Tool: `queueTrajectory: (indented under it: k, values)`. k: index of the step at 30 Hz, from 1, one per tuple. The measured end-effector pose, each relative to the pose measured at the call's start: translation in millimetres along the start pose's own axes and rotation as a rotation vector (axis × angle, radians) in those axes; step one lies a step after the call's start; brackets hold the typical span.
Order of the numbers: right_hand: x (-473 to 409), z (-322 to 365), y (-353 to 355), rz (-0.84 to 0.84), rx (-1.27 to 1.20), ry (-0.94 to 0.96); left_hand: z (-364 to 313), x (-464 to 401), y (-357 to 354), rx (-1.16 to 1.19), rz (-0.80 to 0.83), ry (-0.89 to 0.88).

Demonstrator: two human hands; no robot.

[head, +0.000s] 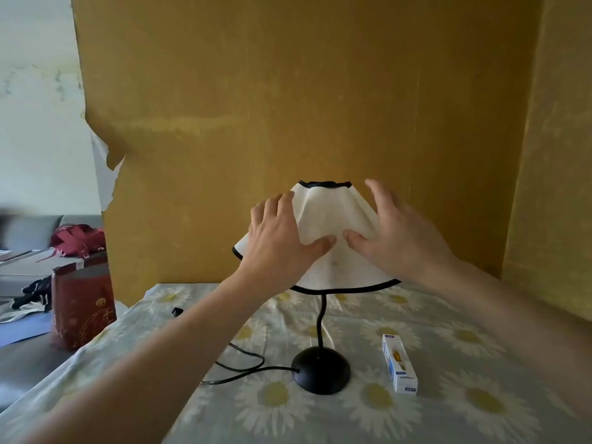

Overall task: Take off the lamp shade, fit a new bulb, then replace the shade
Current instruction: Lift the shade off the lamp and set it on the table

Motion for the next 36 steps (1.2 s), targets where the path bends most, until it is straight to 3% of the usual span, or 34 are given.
queueTrajectory:
  k: [4,10,24,36]
  values:
    - [-0.1,-6.1,-10.0,0.085,0.026,-0.060,7.3,2.7,-8.5,0.010,0.077,0.025]
    - [2.3,-10.4,-25.2,0.186,0.120,-0.151,11.2,8.5,-19.2,0.044,0.036,-0.001]
    - [4.2,-9.3,-30.7,0.063,0.100,-0.088,6.0,13.9,-22.2,0.159,0.034,0.059]
    - [2.2,-9.7,-20.3,0.045,0.084,-0.070,-1.4,8.7,-11.8,0.152,-0.020,-0.010]
Point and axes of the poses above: each hand's wrist, its own x-axis away from the middle knuckle, its own y-axis out of the back of the hand, z = x × y, the point moved 2 cm from there along -x, towards the middle knuckle, and after that the axes turned 2 degrees about z, right-handed, at the moved point
